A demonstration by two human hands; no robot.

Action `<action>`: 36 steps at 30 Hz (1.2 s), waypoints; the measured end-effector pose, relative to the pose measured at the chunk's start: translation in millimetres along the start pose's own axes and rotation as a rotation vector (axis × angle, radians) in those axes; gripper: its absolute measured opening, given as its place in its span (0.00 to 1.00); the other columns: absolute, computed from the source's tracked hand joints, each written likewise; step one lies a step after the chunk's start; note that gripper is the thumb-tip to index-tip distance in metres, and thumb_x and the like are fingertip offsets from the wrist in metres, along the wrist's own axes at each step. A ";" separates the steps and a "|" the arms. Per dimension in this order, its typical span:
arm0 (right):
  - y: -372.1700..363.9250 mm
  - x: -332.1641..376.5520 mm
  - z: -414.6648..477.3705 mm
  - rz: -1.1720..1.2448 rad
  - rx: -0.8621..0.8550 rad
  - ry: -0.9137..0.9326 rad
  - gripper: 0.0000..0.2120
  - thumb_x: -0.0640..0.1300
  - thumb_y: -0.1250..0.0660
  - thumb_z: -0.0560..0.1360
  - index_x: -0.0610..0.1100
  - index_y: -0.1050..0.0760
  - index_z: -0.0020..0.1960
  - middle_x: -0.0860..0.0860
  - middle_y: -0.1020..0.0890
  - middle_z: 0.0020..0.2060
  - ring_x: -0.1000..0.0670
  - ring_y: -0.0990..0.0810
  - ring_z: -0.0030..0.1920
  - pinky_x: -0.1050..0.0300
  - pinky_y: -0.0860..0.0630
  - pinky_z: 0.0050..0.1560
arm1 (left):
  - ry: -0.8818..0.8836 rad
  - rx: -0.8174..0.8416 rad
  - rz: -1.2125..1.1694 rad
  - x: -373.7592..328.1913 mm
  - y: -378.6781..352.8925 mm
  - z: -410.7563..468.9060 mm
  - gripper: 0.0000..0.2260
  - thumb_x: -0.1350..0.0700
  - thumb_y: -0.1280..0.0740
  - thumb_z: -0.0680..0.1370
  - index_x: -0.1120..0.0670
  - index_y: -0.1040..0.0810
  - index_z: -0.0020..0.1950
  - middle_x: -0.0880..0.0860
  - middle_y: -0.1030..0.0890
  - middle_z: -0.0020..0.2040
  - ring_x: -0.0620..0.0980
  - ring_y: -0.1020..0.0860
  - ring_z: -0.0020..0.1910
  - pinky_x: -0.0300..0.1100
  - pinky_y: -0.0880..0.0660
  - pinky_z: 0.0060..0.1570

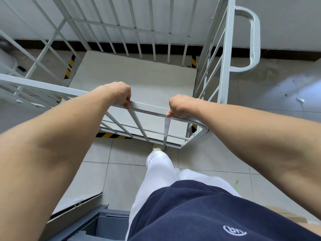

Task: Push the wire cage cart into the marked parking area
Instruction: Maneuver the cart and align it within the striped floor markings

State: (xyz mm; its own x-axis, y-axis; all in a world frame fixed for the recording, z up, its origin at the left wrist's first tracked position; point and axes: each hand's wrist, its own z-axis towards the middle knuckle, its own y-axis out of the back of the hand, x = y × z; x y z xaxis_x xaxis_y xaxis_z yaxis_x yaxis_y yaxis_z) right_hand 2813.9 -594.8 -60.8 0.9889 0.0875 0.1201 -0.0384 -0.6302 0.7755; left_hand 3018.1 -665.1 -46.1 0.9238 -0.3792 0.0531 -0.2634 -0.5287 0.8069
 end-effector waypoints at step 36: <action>-29.3 -37.4 -19.4 0.143 0.089 -0.105 0.15 0.56 0.52 0.81 0.45 0.38 0.49 0.43 0.23 0.61 0.41 0.25 0.60 0.51 0.31 0.53 | -0.102 0.050 -0.058 4.2 -2.8 6.6 0.12 0.50 0.32 0.76 0.53 0.19 0.57 0.57 0.20 0.55 0.59 0.23 0.54 0.49 0.23 0.55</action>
State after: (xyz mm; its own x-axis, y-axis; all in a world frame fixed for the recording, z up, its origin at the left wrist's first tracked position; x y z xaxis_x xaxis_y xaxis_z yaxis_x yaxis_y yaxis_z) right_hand 2775.3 -564.6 -76.1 0.9840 -0.0852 0.1562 -0.1709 -0.6965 0.6969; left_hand 3020.9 -670.2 -52.0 0.9057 -0.4204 -0.0552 -0.2257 -0.5881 0.7767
